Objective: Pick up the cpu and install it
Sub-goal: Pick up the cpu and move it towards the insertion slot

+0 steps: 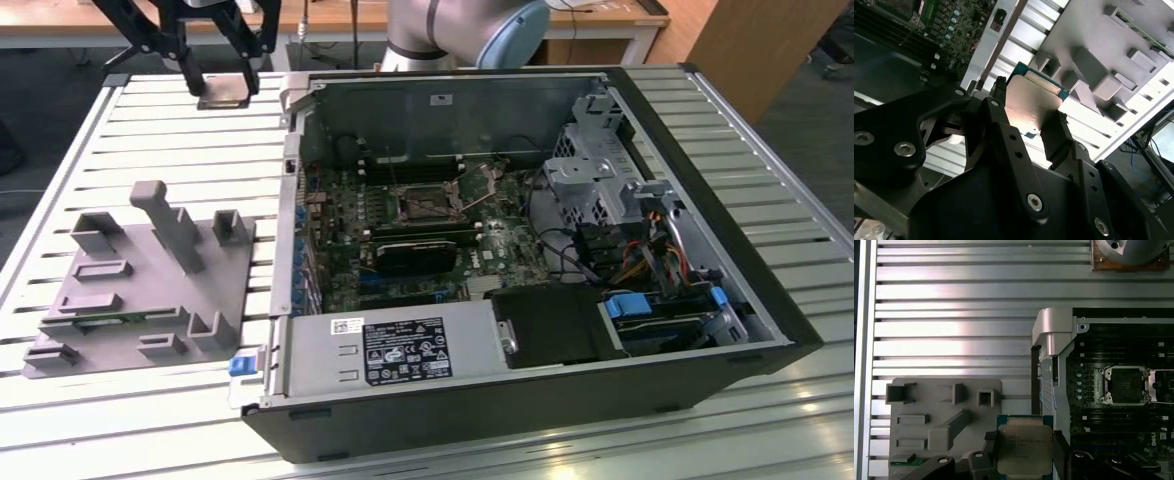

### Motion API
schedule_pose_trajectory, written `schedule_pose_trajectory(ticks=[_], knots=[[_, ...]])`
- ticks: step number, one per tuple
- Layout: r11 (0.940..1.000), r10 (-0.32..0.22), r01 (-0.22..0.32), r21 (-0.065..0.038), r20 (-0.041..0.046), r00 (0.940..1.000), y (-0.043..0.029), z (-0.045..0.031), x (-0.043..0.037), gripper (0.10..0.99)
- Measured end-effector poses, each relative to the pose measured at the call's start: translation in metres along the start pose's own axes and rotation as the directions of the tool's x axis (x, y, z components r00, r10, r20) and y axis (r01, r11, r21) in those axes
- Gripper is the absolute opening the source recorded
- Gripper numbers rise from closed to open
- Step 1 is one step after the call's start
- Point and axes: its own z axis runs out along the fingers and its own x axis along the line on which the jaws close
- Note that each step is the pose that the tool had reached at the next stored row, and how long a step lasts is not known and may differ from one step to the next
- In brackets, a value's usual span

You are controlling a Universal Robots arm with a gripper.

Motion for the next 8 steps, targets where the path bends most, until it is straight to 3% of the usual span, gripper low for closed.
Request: schedule_pose_trajectory(ticks=[8], knots=[[1.0000, 0.000, 0.000, 0.000, -0.0001, 1.0000, 0.0029, 0.0001, -0.0084, 0.529]])
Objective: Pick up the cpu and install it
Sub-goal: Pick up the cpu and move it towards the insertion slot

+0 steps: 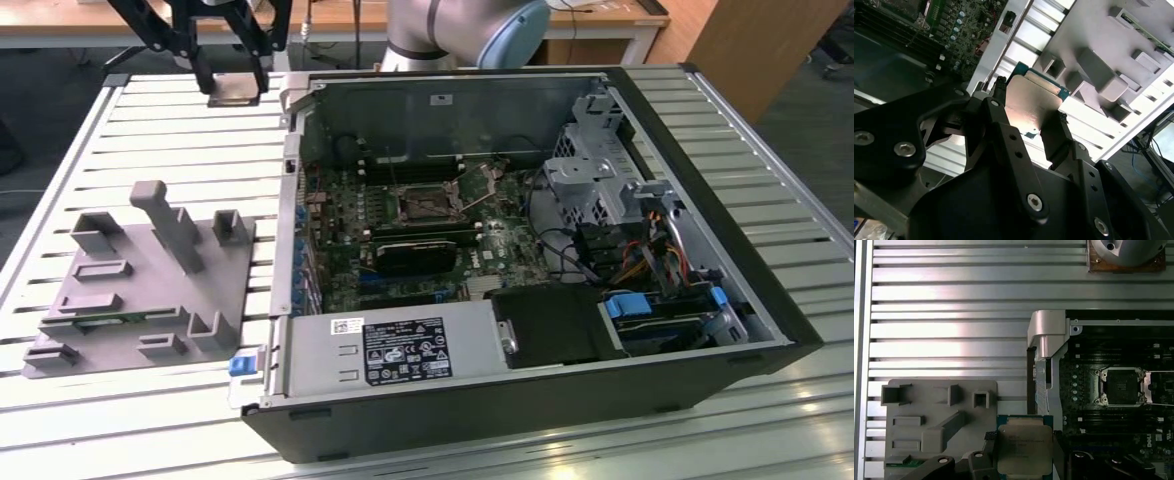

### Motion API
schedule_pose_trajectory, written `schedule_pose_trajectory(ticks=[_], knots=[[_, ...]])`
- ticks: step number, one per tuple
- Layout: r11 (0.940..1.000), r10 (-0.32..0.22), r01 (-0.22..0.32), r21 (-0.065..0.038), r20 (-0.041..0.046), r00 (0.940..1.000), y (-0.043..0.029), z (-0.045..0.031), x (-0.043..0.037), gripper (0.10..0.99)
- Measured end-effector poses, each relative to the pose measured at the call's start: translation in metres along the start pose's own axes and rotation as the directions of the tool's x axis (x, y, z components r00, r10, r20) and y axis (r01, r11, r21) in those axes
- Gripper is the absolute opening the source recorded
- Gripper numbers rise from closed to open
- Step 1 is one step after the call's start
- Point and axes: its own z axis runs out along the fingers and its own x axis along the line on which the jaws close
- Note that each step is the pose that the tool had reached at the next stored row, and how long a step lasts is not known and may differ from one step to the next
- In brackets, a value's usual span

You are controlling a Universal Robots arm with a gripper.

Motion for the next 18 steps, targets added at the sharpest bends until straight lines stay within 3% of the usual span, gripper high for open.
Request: schedule_pose_trajectory(ticks=[18], knots=[[1.0000, 0.000, 0.000, 0.000, 0.0000, 1.0000, 0.0069, 0.0005, -0.0173, 0.529]])
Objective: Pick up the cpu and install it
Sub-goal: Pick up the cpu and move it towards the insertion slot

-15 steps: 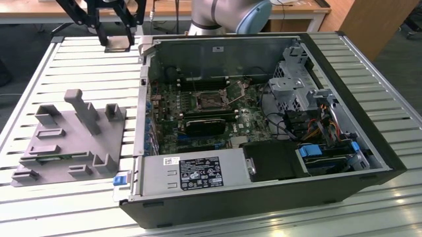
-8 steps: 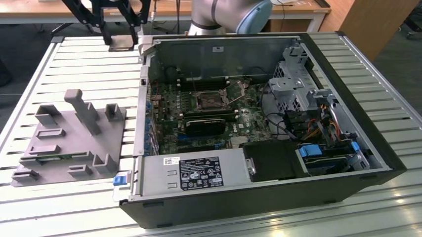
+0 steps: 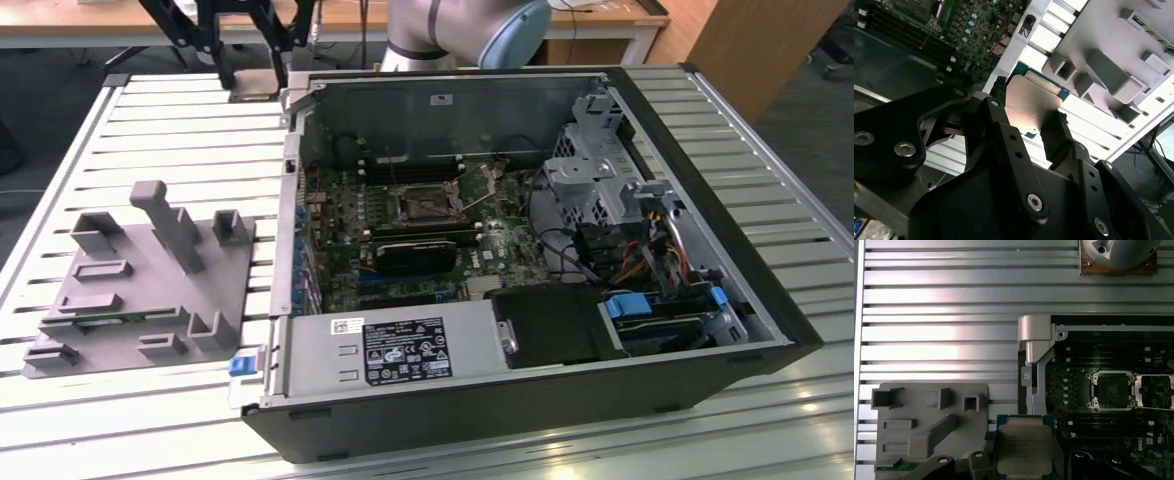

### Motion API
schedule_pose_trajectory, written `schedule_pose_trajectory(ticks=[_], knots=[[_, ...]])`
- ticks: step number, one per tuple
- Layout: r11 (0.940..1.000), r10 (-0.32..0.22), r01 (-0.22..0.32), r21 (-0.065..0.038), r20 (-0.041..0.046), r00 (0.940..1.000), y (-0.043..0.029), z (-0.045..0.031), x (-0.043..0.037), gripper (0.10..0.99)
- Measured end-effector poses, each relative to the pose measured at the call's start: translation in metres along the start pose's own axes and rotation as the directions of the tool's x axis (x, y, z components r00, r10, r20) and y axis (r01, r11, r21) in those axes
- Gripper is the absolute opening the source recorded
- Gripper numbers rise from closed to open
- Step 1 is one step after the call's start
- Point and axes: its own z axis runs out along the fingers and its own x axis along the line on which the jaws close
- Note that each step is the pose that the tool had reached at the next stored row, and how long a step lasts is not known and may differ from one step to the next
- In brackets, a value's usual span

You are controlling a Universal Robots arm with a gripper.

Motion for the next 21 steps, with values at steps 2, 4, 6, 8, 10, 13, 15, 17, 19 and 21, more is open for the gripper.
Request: schedule_pose_trajectory(ticks=[2, 4, 6, 8, 10, 13, 15, 17, 19, 21], knots=[[1.0000, 0.000, 0.000, 0.000, 0.0000, 1.0000, 0.0008, 0.0001, -0.0019, 0.529], [1.0000, 0.000, 0.000, 0.000, 0.0001, 1.0000, 0.0016, 0.0002, -0.0038, 0.529], [1.0000, 0.000, 0.000, 0.000, 0.0001, 1.0000, 0.0024, 0.0002, -0.0057, 0.529], [1.0000, 0.000, 0.000, 0.000, 0.0001, 1.0000, 0.0032, 0.0003, -0.0078, 0.529], [1.0000, 0.000, 0.000, 0.000, 0.0000, 1.0000, 0.0040, 0.0003, -0.0099, 0.529], [1.0000, 0.000, 0.000, 0.000, 0.0001, 1.0000, 0.0063, 0.0005, -0.0138, 0.529], [1.0000, 0.000, 0.000, 0.000, 0.0000, 1.0000, 0.0082, 0.0006, -0.0171, 0.529], [1.0000, 0.000, 0.000, 0.000, 0.0000, 1.0000, 0.0099, 0.0008, -0.0204, 0.529], [1.0000, 0.000, 0.000, 0.000, 0.0000, 1.0000, 0.0116, 0.0009, -0.0234, 0.529], [1.0000, 0.000, 0.000, 0.000, 0.0000, 1.0000, 0.0130, 0.0010, -0.0265, 0.529]])
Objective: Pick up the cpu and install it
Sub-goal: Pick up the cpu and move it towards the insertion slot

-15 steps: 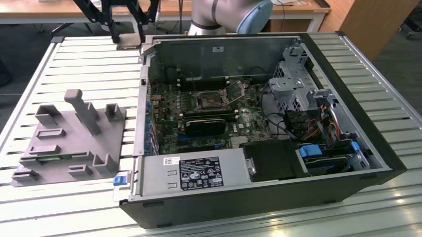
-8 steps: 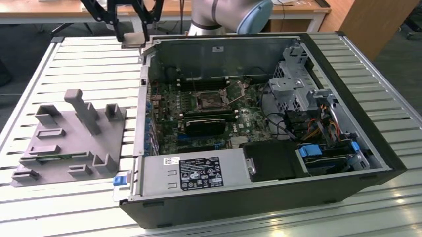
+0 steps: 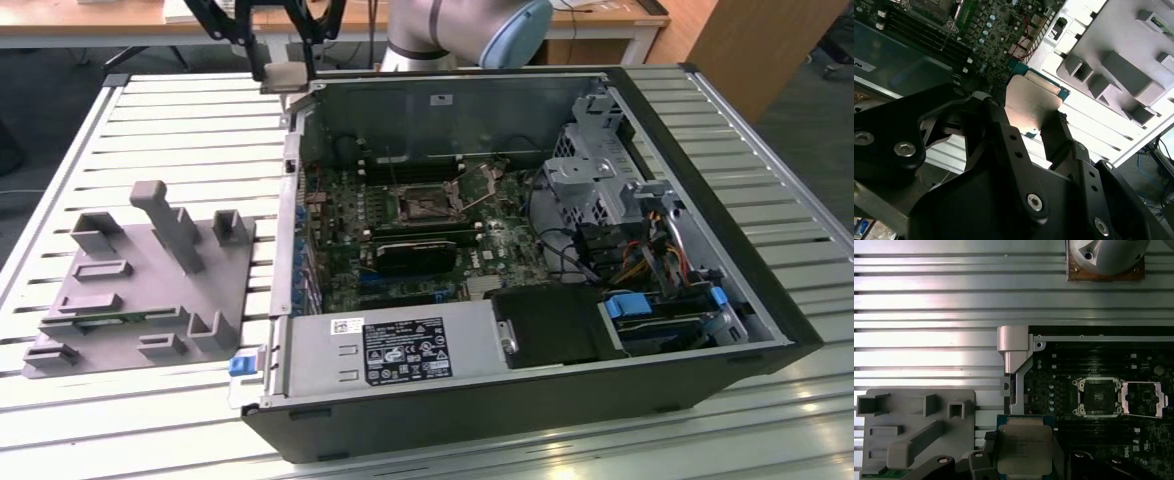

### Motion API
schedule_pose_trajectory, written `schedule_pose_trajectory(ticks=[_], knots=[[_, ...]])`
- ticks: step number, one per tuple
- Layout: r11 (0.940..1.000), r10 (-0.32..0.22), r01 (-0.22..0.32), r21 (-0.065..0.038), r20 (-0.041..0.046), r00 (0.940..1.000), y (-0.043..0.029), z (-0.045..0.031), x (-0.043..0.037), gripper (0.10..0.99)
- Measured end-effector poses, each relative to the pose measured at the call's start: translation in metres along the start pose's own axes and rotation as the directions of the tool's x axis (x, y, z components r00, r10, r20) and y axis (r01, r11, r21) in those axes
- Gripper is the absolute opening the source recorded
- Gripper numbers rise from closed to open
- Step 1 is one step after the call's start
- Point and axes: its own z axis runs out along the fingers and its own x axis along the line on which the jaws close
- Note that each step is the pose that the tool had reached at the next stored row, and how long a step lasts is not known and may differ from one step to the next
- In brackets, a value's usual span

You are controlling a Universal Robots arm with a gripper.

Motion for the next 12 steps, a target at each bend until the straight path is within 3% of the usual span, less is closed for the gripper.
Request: schedule_pose_trajectory(ticks=[4, 12], knots=[[1.0000, 0.000, 0.000, 0.000, 0.0000, 1.0000, 0.0009, 0.0000, -0.0098, 0.529], [1.0000, 0.000, 0.000, 0.000, 0.0001, 1.0000, 0.0016, 0.0001, -0.0398, 0.529]])
